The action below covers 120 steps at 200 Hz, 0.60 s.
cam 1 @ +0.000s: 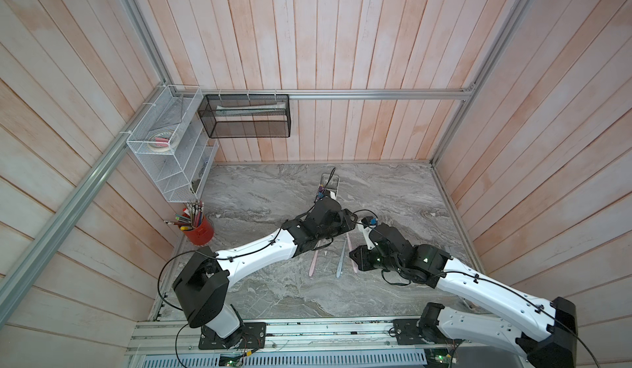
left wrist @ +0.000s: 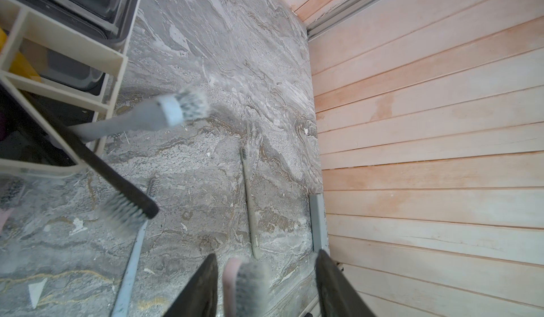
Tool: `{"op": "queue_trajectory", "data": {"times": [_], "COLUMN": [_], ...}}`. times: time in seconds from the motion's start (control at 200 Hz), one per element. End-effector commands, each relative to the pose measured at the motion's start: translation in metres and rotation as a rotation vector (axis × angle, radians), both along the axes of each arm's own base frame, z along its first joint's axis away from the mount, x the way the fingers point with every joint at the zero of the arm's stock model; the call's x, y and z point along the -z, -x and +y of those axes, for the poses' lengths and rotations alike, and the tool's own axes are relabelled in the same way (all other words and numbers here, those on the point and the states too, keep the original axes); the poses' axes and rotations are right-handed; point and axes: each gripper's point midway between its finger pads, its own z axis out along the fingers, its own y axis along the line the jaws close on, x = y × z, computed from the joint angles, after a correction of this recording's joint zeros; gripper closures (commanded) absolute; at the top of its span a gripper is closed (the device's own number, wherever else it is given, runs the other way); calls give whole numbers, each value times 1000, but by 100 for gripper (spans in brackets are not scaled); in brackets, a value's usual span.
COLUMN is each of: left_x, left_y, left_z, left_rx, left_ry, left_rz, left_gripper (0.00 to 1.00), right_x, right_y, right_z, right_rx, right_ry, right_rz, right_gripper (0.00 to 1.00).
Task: Place the toothbrush into the toothbrush holder
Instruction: Place the toothbrush in the toothbrush holder.
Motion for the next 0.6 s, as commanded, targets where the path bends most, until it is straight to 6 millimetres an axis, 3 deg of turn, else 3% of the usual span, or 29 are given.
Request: {"op": "queue_trajectory", "data": {"times": [0.0, 0.14, 0.385, 0.46, 0.595], "left_x": [7, 8, 12, 12, 11], "left_y": [4, 6, 8, 8, 9], "left_z": [-2, 0, 2, 1, 3], "left_rx": [22, 31, 32, 38, 40], "left_ry": [-8, -23, -35, -35, -44], "left_rz": [7, 6, 15, 14, 10], "left_gripper": [47, 54, 58, 68, 68], "right_x": [-8, -9, -8, -10, -11], "right_y": [-1, -2, -2, -3, -3], "right_z": [4, 1, 0, 0, 0], "right_rx": [1, 14, 17, 21, 20], "right_ry": [-20, -16, -9, -7, -8], "right_rz": [-9, -17, -15, -19, -20], "right_gripper": [90, 90, 90, 90, 90]}}
